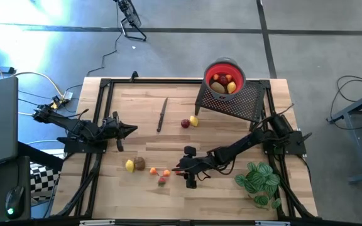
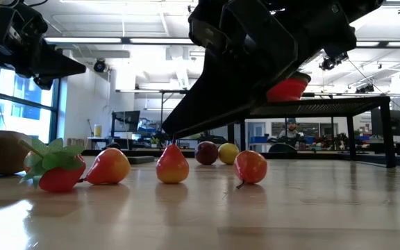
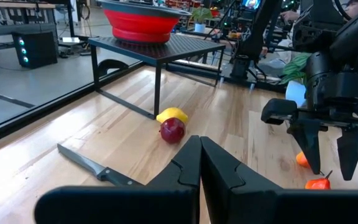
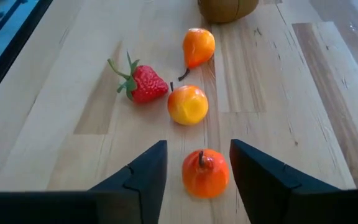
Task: Pick & Place Fruit
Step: Put the orange pear into the red strainer bowl on the shelf
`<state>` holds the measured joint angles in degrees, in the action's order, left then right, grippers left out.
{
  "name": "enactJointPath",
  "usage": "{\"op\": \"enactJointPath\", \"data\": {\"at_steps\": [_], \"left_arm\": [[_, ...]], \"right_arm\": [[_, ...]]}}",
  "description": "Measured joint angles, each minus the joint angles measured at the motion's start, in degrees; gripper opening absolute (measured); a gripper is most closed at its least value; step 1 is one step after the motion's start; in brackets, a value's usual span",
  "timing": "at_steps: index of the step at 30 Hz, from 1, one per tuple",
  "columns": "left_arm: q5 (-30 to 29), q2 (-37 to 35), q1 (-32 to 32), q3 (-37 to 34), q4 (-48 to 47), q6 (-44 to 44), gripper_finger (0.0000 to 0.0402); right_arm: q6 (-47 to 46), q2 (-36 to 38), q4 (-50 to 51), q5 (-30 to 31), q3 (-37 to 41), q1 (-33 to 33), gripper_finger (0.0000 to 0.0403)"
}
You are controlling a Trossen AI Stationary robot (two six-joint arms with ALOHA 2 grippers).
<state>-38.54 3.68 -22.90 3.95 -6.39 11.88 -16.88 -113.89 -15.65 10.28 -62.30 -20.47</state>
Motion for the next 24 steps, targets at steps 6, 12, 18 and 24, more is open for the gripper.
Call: {"op": "enactJointPath", "data": {"at_steps": [6,12,18,24], "left_arm": [[0.0,0.0,0.0,0.0,0.0,0.0,0.0],[0.0,0.0,0.0,0.0,0.0,0.0,0.0],[0.0,0.0,0.0,0.0,0.0,0.0,0.0],[0.0,0.0,0.0,0.0,0.0,0.0,0.0]], "right_arm": [[0.0,0.0,0.5,-0.2,0.0,0.0,0.0129],[0.1,0.0,0.4,-0.2,0.0,0.0,0.0094],[0.2,0.0,0.5,-0.2,0.0,0.0,0.0066],[0.2,0.0,0.5,-0.2,0.0,0.0,0.004]]}}
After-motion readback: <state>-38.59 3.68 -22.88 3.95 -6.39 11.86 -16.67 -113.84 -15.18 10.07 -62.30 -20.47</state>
